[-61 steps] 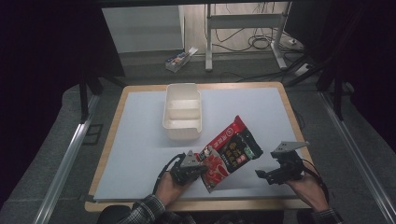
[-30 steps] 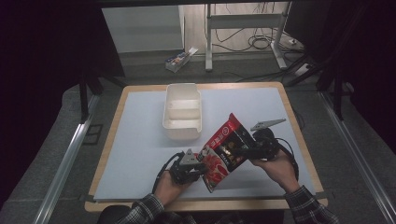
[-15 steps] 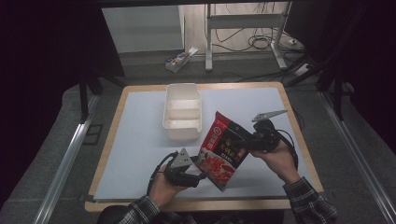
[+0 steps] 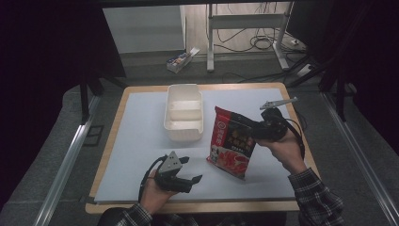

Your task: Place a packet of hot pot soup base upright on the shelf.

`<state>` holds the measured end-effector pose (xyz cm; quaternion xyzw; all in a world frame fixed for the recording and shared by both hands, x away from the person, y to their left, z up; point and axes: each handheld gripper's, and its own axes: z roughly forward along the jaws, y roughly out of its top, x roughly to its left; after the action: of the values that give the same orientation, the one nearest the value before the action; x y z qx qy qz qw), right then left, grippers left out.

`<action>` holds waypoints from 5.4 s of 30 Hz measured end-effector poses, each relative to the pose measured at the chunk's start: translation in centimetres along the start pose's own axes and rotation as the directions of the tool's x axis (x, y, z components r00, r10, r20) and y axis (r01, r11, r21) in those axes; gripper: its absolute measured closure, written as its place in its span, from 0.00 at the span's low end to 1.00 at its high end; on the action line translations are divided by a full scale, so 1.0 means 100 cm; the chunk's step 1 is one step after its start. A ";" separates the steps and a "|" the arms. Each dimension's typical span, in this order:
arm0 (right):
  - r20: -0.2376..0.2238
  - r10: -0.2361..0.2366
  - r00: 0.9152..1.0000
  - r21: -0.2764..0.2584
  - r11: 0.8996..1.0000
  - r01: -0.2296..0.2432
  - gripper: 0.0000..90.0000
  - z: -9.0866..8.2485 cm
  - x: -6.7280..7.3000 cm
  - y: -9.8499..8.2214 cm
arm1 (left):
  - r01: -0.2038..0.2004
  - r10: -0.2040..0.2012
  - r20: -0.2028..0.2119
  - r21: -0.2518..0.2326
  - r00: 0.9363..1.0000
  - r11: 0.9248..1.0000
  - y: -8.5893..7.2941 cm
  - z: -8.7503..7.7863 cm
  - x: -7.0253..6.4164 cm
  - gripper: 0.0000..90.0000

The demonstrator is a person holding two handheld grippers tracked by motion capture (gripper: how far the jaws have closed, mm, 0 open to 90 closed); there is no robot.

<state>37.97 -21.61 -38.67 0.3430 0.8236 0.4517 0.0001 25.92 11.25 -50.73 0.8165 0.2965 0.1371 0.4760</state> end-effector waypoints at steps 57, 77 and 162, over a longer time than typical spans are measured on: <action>0.170 0.066 0.983 -0.233 0.972 -0.026 0.74 0.094 -0.066 0.163 | -0.042 0.050 -0.047 0.157 0.998 0.987 -0.032 -0.017 -0.003 0.04; 0.176 0.028 0.984 -0.265 0.964 0.020 0.74 0.153 -0.065 0.196 | -0.012 0.019 -0.049 0.128 0.999 0.992 -0.032 -0.021 0.004 0.04; 0.137 -0.158 0.978 0.021 0.987 0.157 0.03 0.105 -0.042 0.038 | -0.036 0.038 -0.013 0.149 0.999 0.988 -0.035 -0.011 0.000 0.02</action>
<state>46.54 -14.80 -43.36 0.3072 0.8484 0.4214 0.0909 24.15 13.33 -53.23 0.8540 0.2944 0.1299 0.4089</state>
